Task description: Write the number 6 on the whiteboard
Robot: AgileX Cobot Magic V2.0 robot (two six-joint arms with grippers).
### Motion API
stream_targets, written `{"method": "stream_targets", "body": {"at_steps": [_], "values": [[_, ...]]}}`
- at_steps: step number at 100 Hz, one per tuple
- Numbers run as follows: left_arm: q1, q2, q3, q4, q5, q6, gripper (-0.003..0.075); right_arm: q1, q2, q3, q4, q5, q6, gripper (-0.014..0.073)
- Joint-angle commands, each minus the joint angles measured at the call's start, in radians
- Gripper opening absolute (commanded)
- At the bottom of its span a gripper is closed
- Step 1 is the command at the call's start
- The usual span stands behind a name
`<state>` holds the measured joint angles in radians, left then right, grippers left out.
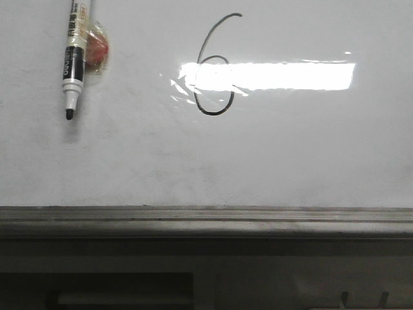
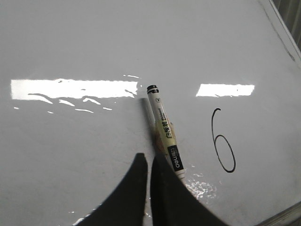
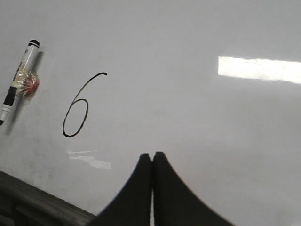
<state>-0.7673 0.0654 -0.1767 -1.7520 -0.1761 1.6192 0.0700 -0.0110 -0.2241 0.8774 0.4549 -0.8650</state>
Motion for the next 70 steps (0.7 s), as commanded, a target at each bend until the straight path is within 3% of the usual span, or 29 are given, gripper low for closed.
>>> {"method": "stream_targets", "body": {"at_steps": [1, 61, 70], "values": [[0.0, 0.013, -0.026, 0.0, 0.015, -0.008, -0.002, -0.005, -0.013, -0.025, 0.032, -0.052, -0.009, -0.0066], [0.0, 0.013, -0.024, 0.0, 0.012, -0.008, -0.002, -0.005, -0.013, -0.025, 0.032, -0.052, -0.009, -0.0066], [0.0, 0.017, -0.02, 0.106, -0.022, -0.053, -0.002, -0.005, -0.013, -0.025, 0.032, -0.052, -0.009, -0.0066]]}}
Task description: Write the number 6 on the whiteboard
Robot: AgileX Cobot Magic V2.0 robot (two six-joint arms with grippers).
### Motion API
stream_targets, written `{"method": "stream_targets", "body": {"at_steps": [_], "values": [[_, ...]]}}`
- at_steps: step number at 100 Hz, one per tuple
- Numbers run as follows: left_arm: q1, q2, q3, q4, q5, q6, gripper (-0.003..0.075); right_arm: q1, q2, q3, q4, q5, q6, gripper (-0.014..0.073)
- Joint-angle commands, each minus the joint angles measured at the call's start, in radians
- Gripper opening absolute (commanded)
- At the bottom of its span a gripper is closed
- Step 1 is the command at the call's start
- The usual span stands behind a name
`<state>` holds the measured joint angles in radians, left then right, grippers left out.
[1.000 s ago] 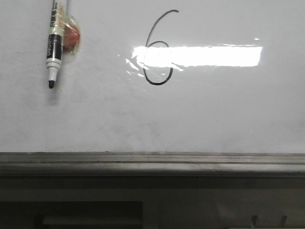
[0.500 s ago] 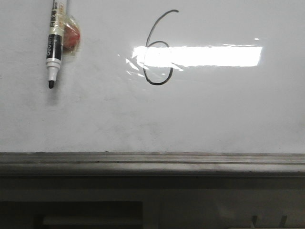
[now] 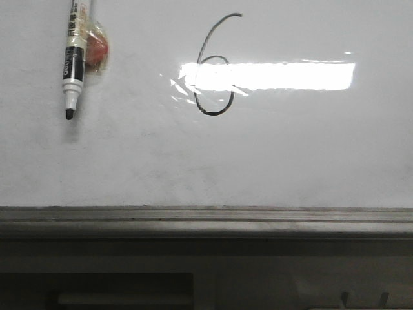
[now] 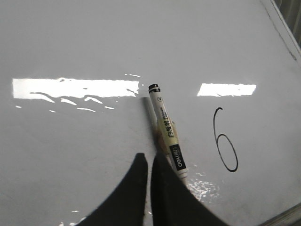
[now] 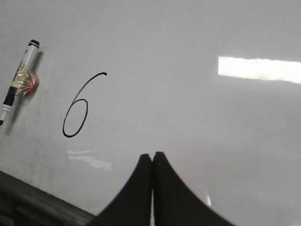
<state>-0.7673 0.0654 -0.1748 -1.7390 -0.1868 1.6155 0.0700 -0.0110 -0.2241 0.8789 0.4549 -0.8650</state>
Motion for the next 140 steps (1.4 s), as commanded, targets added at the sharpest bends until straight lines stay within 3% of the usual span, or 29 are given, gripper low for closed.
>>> {"method": "stream_targets", "body": {"at_steps": [1, 13, 32, 46, 91, 140], "values": [[0.003, 0.019, -0.02, 0.129, -0.015, -0.063, -0.002, -0.005, -0.013, -0.025, 0.031, -0.052, -0.009, -0.0066], [0.068, 0.059, 0.009, 0.546, -0.043, -0.472, -0.002, -0.005, -0.013, -0.025, 0.031, -0.052, -0.009, -0.0066], [0.294, 0.083, 0.056, 1.186, 0.052, -1.127, -0.002, -0.005, -0.013, -0.025, 0.031, -0.052, -0.009, -0.0066], [0.441, 0.021, 0.087, 1.496, 0.154, -1.433, -0.002, -0.005, -0.013, -0.025, 0.031, -0.052, -0.009, -0.0066], [0.75, -0.1, 0.215, 1.591, 0.149, -1.555, -0.002, -0.005, -0.013, -0.025, 0.031, -0.052, -0.009, -0.0066], [0.709, -0.1, 0.215, 1.625, 0.187, -1.557, -0.002, -0.005, -0.013, -0.025, 0.031, -0.052, -0.009, -0.0066]]}}
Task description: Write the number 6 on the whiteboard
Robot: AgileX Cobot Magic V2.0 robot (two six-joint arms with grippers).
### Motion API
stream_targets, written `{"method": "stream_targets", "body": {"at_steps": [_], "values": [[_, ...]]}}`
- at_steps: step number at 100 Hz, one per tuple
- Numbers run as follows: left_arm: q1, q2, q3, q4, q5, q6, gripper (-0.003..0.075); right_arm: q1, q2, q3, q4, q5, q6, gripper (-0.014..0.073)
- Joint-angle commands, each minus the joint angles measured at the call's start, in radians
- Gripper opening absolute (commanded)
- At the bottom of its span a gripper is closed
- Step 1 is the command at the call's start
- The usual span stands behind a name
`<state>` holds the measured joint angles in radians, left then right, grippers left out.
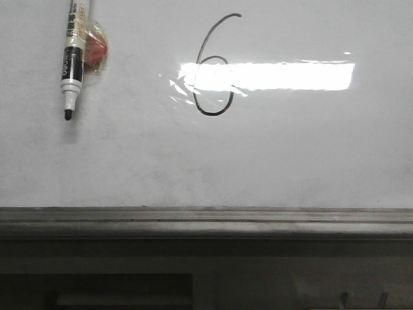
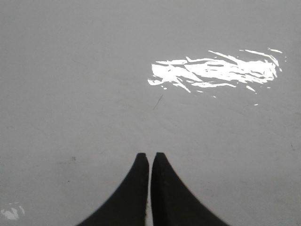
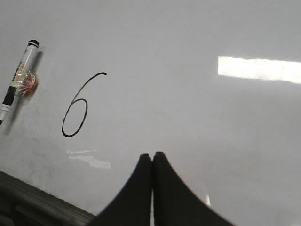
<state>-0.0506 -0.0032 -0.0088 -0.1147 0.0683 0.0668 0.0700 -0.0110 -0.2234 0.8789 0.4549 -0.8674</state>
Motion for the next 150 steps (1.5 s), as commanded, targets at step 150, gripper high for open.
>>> {"method": "stream_targets", "body": {"at_steps": [150], "values": [[-0.009, -0.031, 0.049, -0.007, -0.06, -0.008, -0.002, -0.012, -0.013, 0.174, -0.896, -0.501, 0.639, -0.0066]]}}
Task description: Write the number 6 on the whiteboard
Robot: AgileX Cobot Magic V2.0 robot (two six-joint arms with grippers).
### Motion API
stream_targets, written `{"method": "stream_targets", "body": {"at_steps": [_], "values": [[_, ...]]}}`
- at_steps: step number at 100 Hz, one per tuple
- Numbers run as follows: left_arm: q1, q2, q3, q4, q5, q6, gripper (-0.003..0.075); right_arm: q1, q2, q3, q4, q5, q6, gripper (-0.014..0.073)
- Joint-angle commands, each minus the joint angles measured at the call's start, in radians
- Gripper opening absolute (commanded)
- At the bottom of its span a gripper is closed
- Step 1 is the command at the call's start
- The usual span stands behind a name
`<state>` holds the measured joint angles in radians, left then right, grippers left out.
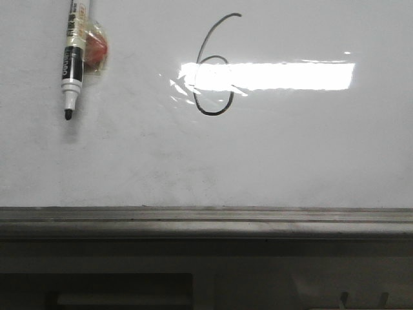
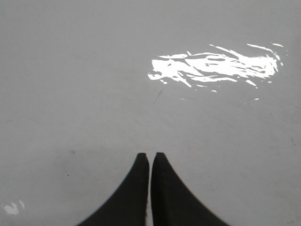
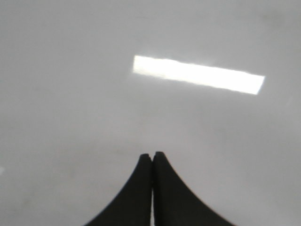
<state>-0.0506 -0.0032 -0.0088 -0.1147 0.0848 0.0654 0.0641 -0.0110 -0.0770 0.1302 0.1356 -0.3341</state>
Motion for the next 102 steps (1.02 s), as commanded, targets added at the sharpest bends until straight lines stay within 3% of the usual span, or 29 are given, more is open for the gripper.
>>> {"method": "stream_targets", "body": {"at_steps": [1, 12, 16, 102], "values": [[-0.009, -0.031, 0.049, -0.007, -0.076, -0.007, -0.002, -0.006, -0.013, 0.033, -0.147, -0.188, 0.105, -0.0066], [-0.009, -0.031, 0.049, -0.007, -0.076, -0.007, -0.002, -0.006, -0.017, 0.114, -0.161, -0.237, 0.105, -0.0066], [-0.009, -0.031, 0.049, -0.007, -0.076, -0.007, -0.002, -0.006, -0.017, 0.109, -0.173, -0.172, 0.105, -0.0066], [-0.009, -0.031, 0.049, -0.007, -0.076, -0.007, -0.002, -0.006, -0.017, 0.109, -0.191, -0.213, 0.103, -0.0066]]}}
